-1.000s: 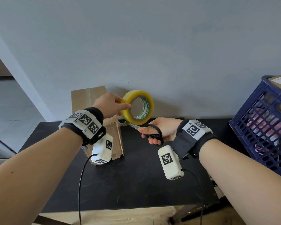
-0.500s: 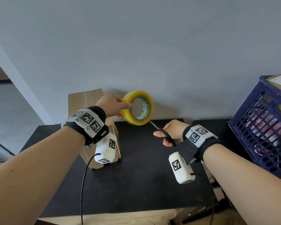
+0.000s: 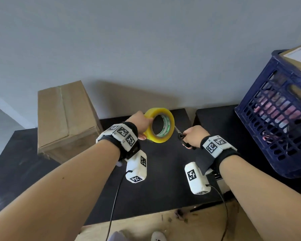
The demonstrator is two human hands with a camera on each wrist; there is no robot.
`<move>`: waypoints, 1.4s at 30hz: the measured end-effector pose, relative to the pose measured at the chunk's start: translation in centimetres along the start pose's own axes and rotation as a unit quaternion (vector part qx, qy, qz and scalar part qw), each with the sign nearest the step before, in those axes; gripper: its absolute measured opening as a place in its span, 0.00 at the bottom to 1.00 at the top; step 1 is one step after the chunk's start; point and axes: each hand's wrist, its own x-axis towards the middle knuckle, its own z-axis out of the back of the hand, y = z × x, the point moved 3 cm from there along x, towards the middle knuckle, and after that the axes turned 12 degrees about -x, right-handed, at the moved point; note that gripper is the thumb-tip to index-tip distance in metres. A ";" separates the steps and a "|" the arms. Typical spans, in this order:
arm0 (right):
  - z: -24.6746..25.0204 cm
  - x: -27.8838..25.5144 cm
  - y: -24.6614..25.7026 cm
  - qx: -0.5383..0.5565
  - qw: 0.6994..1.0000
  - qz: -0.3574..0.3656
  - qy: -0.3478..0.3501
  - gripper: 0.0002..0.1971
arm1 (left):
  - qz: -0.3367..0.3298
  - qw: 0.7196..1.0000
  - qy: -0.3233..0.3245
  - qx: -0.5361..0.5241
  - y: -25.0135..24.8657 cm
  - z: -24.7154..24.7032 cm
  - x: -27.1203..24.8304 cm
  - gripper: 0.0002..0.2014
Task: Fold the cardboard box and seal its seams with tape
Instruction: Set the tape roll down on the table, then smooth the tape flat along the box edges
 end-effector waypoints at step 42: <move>-0.3 -6.7 18.3 0.200 0.956 0.206 0.065 0.10 | -0.158 0.955 -0.251 -0.019 -0.5 15.3 -9.0 0.05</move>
